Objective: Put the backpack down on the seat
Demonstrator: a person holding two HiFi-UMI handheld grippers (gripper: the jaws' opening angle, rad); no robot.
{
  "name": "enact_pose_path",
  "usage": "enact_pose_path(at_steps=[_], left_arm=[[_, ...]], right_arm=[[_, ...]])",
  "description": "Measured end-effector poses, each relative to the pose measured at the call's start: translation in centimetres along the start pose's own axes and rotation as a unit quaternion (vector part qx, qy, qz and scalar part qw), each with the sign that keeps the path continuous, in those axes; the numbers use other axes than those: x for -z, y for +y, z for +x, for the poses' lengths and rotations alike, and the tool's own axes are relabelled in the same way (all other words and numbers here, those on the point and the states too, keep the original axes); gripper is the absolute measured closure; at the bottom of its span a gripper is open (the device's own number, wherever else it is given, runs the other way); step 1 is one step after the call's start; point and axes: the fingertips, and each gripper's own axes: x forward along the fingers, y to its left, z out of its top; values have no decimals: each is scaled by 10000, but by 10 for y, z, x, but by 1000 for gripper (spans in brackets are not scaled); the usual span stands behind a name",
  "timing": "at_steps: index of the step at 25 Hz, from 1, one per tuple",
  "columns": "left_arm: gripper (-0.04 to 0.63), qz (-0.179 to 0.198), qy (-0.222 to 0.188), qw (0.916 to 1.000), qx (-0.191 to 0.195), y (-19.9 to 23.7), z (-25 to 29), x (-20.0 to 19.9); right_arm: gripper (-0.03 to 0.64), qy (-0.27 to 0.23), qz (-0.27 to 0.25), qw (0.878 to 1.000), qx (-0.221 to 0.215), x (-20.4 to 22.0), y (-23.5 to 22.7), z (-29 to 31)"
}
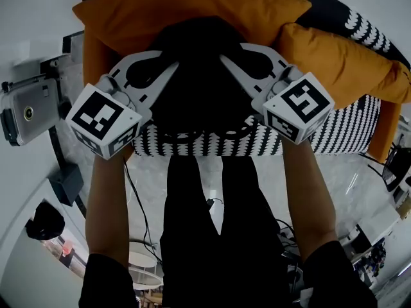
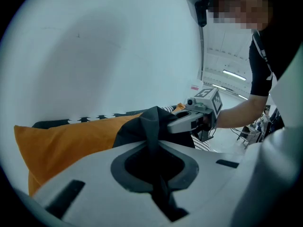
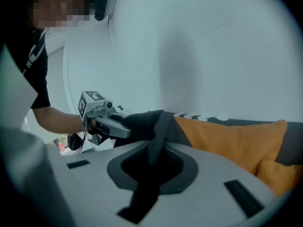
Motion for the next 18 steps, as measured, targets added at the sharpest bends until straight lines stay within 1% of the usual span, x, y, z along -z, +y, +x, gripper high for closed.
enact_pose_path(at_steps=[7, 10, 14, 18], left_arm=[[571, 51, 227, 9996, -161, 25, 9, 12], [571, 57, 248, 9994, -231, 34, 12, 15], [571, 183, 253, 9990, -313, 41, 20, 11], [571, 215, 292, 9986, -373, 48, 23, 15]], right_arm=[[575, 152, -100, 9997, 144, 7, -16, 23], [575, 185, -72, 9996, 191, 8, -21, 31], [575, 179, 4, 9995, 245, 6, -32, 34], [575, 214, 30, 9996, 198, 9, -36, 39]])
